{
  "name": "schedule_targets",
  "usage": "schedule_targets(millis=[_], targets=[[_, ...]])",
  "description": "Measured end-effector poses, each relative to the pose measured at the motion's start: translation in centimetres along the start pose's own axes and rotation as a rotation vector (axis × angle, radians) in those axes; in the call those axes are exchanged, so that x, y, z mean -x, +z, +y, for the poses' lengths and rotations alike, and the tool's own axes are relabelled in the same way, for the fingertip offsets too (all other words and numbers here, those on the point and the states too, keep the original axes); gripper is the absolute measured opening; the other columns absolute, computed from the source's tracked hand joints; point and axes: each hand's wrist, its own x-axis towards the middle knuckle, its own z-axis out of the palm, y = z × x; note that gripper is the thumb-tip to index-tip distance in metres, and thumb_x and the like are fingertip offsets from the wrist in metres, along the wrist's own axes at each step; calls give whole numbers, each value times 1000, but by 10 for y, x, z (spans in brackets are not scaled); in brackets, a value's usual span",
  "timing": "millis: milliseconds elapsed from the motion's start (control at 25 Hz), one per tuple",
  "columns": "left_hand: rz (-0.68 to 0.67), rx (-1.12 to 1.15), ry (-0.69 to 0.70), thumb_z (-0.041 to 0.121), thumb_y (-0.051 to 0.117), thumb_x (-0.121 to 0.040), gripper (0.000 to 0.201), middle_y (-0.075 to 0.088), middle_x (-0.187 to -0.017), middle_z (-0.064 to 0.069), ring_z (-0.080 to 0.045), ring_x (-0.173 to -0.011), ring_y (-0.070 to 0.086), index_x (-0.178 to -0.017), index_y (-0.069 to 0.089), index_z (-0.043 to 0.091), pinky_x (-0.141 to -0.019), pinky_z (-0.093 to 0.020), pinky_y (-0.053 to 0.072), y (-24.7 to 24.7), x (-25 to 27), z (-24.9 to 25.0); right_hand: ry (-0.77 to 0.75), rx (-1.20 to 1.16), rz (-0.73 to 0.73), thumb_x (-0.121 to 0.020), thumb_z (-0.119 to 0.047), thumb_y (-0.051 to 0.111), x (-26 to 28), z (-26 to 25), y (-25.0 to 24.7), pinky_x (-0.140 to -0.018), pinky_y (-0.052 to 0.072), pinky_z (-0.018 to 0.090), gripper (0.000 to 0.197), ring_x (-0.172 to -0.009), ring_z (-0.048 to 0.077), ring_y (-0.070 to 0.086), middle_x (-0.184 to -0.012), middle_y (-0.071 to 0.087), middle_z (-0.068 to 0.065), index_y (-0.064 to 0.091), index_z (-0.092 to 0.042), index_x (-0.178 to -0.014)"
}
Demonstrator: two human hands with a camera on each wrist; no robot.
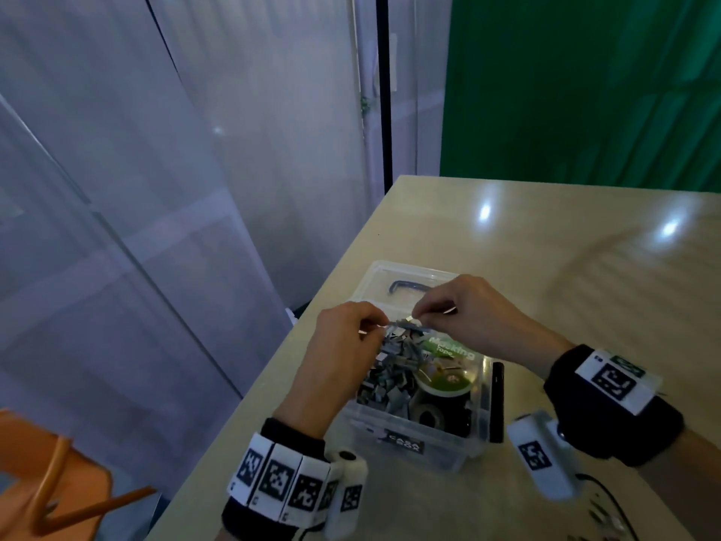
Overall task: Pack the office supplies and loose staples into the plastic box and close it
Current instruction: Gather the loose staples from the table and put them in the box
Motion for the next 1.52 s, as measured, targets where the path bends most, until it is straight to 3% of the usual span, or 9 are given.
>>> schedule_targets(millis=[160, 480, 600, 680, 760, 880, 1040, 1240, 1520], targets=[[-66, 65, 94, 16, 71, -89, 14, 73, -95, 1, -4, -84, 66, -102, 75, 14, -78, -15, 54, 22, 6, 42, 64, -54, 30, -88, -14, 73, 48, 10, -30, -78, 56, 24, 13, -80, -2, 70, -85, 77, -14, 81, -23, -93], [-417, -3, 280, 18, 66, -93, 25, 72, -104, -3, -14, -89, 68, -116, 72, 14, -83, -25, 54, 137, 53, 114, 382, 62, -162, -93, -28, 70, 175, 73, -62, -70, 53, 28, 10, -74, 1, 66, -83, 74, -10, 79, -25, -97], [-600, -151, 247, 24, 67, -93, 29, 70, -110, -4, -18, -101, 65, -121, 69, 17, -92, -34, 52, 177, 75, 111, 531, 203, -343, -92, -33, 71, 209, 105, -49, -86, 54, 29, 24, -93, 3, 65, -109, 71, -11, 73, -24, -114], [-692, -242, 201, 28, 67, -92, 36, 65, -118, -4, -19, -109, 61, -126, 66, 17, -95, -35, 51, 191, 86, 104, 566, 236, -352, -91, -33, 72, 225, 116, -37, -83, 49, 25, 38, -99, 11, 62, -119, 66, -5, 66, -21, -127], [-782, -305, 146, 35, 72, -88, 51, 57, -127, -5, -21, -117, 55, -133, 59, 17, -98, -34, 48, 198, 93, 98, 550, 261, -381, -90, -33, 71, 235, 120, -24, -80, 42, 24, 48, -98, 13, 55, -122, 58, -2, 60, -19, -134], [-869, -408, 120, 48, 77, -77, 76, 42, -133, -6, -26, -123, 43, -142, 46, 24, -100, -40, 44, 201, 108, 91, 478, 299, -416, -93, -25, 64, 245, 115, -12, -75, 42, 31, 30, -95, 19, 52, -112, 52, 1, 64, -15, -121], [-872, -397, 120, 55, 79, -71, 85, 31, -132, -5, -27, -124, 29, -141, 39, 27, -102, -44, 41, 207, 126, 94, 489, 241, -415, -92, -30, 67, 265, 114, -26, -86, 48, 34, 44, -105, 20, 54, -117, 55, 2, 59, -17, -134], [-826, -350, 108, 51, 80, -74, 77, 35, -131, -4, -25, -122, 35, -138, 47, 25, -103, -42, 44, 223, 131, 102, 533, 391, -505, -81, -37, 80, 287, 115, -22, -65, 32, 22, 68, -93, 15, 44, -108, 38, -6, 46, -23, -137], [-724, -226, 101, 40, 71, -88, 50, 44, -124, -4, -22, -109, 53, -132, 57, 20, -96, -37, 52, 229, 135, 93, 469, 255, -244, -95, -16, 61, 284, 115, -1, -65, 35, 21, 10, -84, 14, 49, -104, 56, 2, 57, -19, -104]])
